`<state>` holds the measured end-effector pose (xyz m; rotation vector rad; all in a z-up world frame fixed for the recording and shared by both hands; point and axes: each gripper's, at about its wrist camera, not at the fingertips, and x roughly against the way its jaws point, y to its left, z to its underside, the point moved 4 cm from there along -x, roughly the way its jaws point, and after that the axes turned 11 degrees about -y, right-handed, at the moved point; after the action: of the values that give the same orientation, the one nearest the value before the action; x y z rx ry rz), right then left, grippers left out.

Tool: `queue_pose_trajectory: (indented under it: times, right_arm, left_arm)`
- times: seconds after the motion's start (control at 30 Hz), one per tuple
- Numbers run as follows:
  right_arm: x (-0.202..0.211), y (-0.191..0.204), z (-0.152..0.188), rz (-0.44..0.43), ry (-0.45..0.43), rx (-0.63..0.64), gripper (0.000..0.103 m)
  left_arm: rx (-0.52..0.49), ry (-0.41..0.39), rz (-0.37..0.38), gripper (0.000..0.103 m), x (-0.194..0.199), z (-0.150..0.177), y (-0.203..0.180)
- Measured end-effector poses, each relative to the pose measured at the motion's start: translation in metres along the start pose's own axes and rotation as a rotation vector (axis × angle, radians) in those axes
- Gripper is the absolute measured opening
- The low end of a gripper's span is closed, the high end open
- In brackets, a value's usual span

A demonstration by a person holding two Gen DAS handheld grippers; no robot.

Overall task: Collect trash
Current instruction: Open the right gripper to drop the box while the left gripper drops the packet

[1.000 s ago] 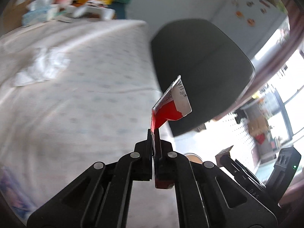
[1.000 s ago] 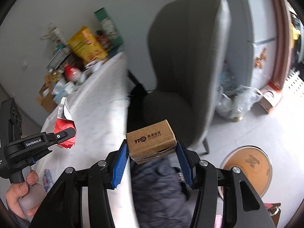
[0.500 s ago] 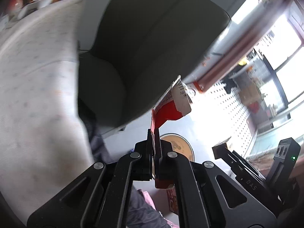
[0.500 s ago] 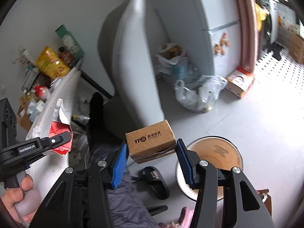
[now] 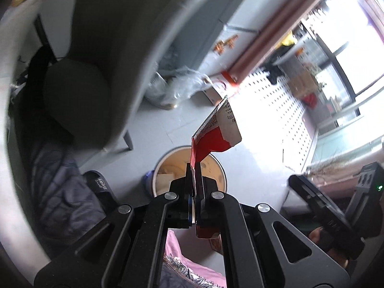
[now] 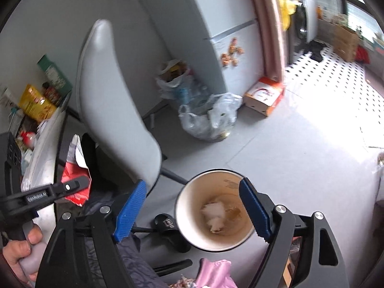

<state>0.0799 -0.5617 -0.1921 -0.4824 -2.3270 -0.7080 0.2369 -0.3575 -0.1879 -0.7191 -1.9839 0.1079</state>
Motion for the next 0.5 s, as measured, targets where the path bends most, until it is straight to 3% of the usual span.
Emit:
queue_pose_trajectory:
  times: [0.3, 0.37, 0.4, 0.43, 0.5]
  right_arm:
    - [0.029, -0.053, -0.021, 0.081, -0.063, -0.079, 0.079]
    - [0.031, -0.056, -0.024, 0.084, -0.076, -0.084, 0.081]
    - [0.032, -0.057, -0.025, 0.085, -0.079, -0.087, 0.081]
    - [0.032, -0.058, -0.025, 0.083, -0.078, -0.089, 0.081]
    - [0.031, -0.058, -0.024, 0.079, -0.074, -0.093, 0.082]
  left_arm:
    - [-0.05, 0.14, 0.076, 0.005, -0.05, 0.031, -0.05]
    - [-0.047, 0.166, 0.097, 0.037, -0.054, 0.034, -0.055]
    - [-0.042, 0.15, 0.092, 0.072, -0.053, 0.035, -0.056]
    - [-0.041, 0.125, 0.089, 0.083, -0.049, 0.033, -0.056]
    - [-0.052, 0.093, 0.072, 0.083, -0.041, 0.029, -0.055]
